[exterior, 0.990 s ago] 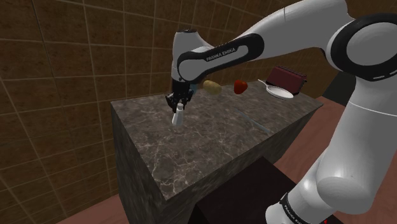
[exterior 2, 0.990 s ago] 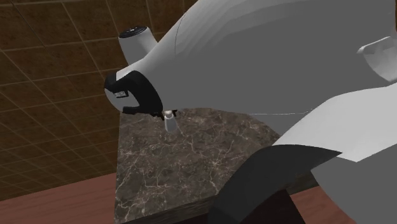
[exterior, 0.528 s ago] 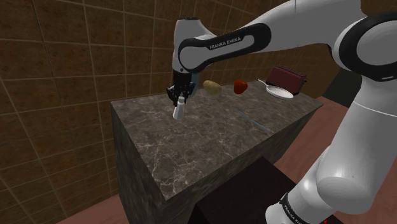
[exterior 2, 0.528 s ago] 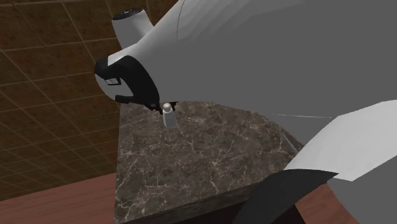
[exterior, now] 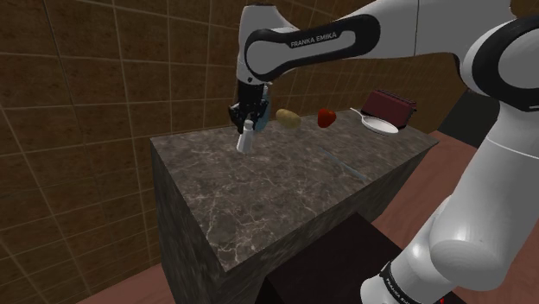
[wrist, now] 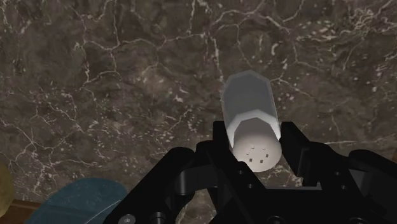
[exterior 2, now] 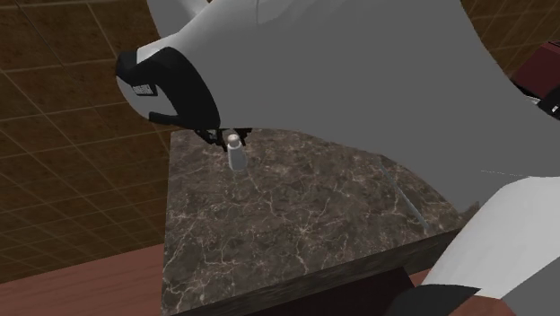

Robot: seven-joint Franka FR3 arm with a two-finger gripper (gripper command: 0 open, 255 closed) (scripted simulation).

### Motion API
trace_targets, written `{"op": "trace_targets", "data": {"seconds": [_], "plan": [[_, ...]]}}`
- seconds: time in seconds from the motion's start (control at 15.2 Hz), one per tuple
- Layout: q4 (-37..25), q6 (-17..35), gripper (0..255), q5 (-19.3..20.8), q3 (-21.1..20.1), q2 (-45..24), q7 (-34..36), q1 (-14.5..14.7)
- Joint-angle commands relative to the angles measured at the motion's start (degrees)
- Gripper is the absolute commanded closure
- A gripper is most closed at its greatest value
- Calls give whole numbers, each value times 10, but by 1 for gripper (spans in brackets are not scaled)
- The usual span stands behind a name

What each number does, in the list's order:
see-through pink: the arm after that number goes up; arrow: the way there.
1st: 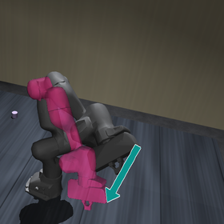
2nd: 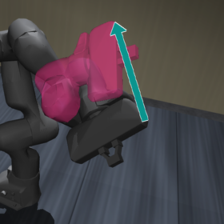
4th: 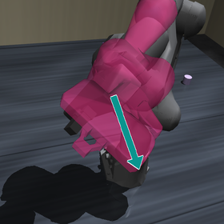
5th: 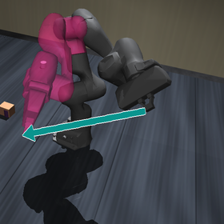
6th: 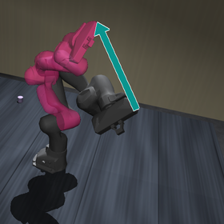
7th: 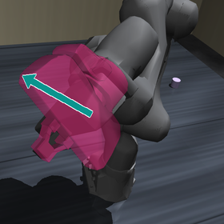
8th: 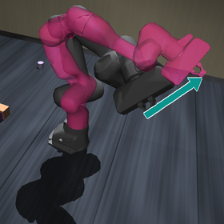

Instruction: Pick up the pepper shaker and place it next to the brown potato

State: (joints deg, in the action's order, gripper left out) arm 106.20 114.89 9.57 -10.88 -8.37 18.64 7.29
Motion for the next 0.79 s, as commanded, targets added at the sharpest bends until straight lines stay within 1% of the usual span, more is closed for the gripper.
{"op": "trace_targets", "data": {"seconds": [0.0,0.73], "plan": [[-13,-15,255,-2,0,2,-2,0],[-81,-95,255,-8,-2,15,-14,1]]}}
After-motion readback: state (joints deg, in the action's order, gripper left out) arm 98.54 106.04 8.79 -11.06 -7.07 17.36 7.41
